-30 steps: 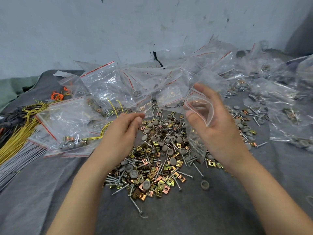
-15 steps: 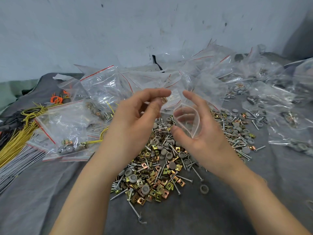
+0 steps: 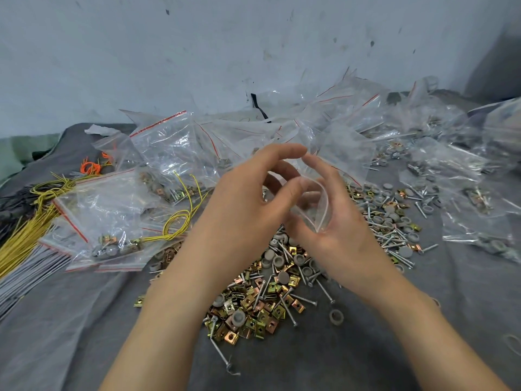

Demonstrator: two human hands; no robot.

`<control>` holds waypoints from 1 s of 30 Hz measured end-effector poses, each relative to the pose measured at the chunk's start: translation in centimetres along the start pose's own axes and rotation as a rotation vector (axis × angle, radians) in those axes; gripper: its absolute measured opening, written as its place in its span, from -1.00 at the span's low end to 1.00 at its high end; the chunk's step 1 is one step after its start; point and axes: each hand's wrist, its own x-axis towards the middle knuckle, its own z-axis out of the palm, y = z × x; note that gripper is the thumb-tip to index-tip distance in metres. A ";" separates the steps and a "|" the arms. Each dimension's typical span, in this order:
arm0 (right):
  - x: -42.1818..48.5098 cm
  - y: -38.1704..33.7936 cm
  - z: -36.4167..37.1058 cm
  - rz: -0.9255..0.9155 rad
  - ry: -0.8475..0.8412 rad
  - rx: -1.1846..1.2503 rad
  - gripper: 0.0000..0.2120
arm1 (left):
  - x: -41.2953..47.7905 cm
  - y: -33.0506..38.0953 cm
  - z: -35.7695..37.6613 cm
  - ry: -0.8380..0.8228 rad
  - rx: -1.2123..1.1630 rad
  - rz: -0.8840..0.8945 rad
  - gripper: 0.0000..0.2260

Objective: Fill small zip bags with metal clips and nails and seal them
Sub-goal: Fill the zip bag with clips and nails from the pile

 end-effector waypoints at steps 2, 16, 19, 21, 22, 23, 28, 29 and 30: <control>0.0 0.0 0.0 -0.013 0.019 -0.020 -0.33 | 0.0 0.0 -0.1 0.022 -0.017 -0.006 -0.77; 0.3 0.2 -1.1 -0.004 0.071 0.117 -0.39 | -1.8 -5.1 -3.8 -0.242 0.364 -0.413 -0.76; 0.3 0.1 -1.2 -0.008 0.079 0.124 -0.39 | -2.2 -6.1 -3.7 -0.331 0.409 -0.491 -0.77; 0.3 0.0 -1.2 -0.008 0.084 0.119 -0.40 | -2.6 -6.8 -3.5 -0.362 0.412 -0.497 -0.79; 0.3 0.0 -1.1 -0.007 0.085 0.119 -0.40 | -2.7 -7.1 -3.4 -0.374 0.423 -0.496 -0.80; 0.3 -0.1 -1.1 -0.005 0.084 0.119 -0.40 | -2.8 -7.4 -3.3 -0.385 0.442 -0.493 -0.80; 0.3 -0.1 -1.2 -0.004 0.084 0.116 -0.40 | -2.9 -8.2 -2.6 -0.436 0.532 -0.484 -0.82; 0.3 -0.1 -1.2 -0.004 0.084 0.116 -0.40 | -2.9 -8.4 -2.5 -0.430 0.538 -0.479 -0.84; 0.3 -0.1 -1.2 -0.003 0.083 0.116 -0.40 | -2.9 -8.5 -2.4 -0.425 0.541 -0.474 -0.88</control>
